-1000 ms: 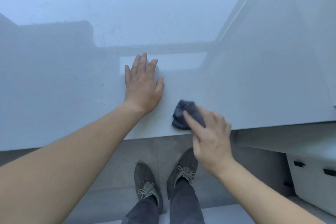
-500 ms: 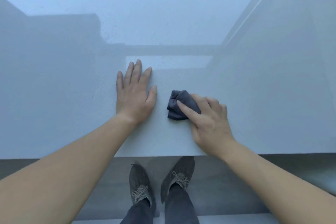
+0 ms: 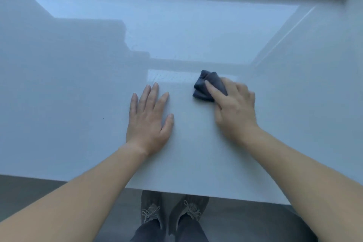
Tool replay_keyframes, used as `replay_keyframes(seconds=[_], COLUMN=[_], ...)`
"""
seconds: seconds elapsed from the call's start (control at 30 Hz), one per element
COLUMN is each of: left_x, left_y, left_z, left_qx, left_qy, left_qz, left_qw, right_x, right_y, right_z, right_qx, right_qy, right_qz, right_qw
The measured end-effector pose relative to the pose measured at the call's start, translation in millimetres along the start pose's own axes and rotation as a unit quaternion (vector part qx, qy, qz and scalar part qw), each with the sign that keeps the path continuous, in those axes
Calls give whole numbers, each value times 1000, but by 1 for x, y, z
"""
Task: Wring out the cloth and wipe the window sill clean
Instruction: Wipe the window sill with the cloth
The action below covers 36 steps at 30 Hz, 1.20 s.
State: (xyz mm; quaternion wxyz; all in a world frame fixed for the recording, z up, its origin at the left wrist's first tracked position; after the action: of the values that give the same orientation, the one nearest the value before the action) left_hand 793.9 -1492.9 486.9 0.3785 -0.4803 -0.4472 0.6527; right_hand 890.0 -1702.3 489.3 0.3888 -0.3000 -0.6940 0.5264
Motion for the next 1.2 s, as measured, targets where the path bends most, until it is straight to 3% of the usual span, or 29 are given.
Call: replay_keyframes(seconds=[0.07,0.13,0.27,0.33,0.47,0.53,0.67,0.73,0.8,0.9,0.93,0.97,1.1,1.13,1.2], left_x=[-1,-2,-9,-11,-14,-15,-10,-9,-9,-9,-9,-10,-10,-10,-9], left_y=[0,-1,-9,-15,-27,-30,-22,-15,-13,-15,-17,-18,-25,-28,-32], left_z=[-1,-2,-12,-26,-70,-100,-143,-145,-144,-146,-147,-148,-173,-184,-209], left_qx=[-1,-7,-47,-58,-65,-54,-11,-7,-13,-12,-15,-19,-52,-56,-48], left_qy=[-2,-11,-20,-32,-29,-16,-5,-3,1,4,5,3,-6,0,13], left_qz=[-2,7,-15,-15,19,17,-11,-25,-21,5,13,19,22,17,11], left_qw=[1000,1000,999,998,997,998,1000,1000,1000,1000,1000,1000,998,998,999], right_x=[-15,-5,20,1,-47,-39,-14,-29,-51,-64,-54,-40,-14,-24,-53], right_y=[-2,-1,5,4,0,3,12,10,7,9,11,13,22,20,16], right_z=[-27,-33,-6,-20,-80,-90,-75,-84,-112,-151,-156,-156,-139,-147,-175], right_qx=[-22,-32,26,35,-27,-35,8,17,-7,-38,-40,-40,13,17,-9], right_qy=[114,137,-68,-106,126,160,-19,-62,-8,184,207,186,-38,-55,-2], right_qz=[-10,-23,-24,-11,-11,-14,-30,-19,4,-17,-26,-27,-29,-25,-7], right_qw=[993,990,997,994,992,986,999,998,1000,982,977,981,999,998,1000])
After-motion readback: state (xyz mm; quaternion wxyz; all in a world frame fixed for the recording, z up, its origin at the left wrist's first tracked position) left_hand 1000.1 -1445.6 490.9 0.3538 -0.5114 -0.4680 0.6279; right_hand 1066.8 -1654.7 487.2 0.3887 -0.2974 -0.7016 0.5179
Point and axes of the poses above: each hand's wrist, its own z-axis away from the middle knuckle, its own y-axis out of the palm, x = y × z, the point moved 3 cm from there along -z, towards the middle knuckle, and after that the axes turned 5 degrees about -y, right-handed, at the moved point
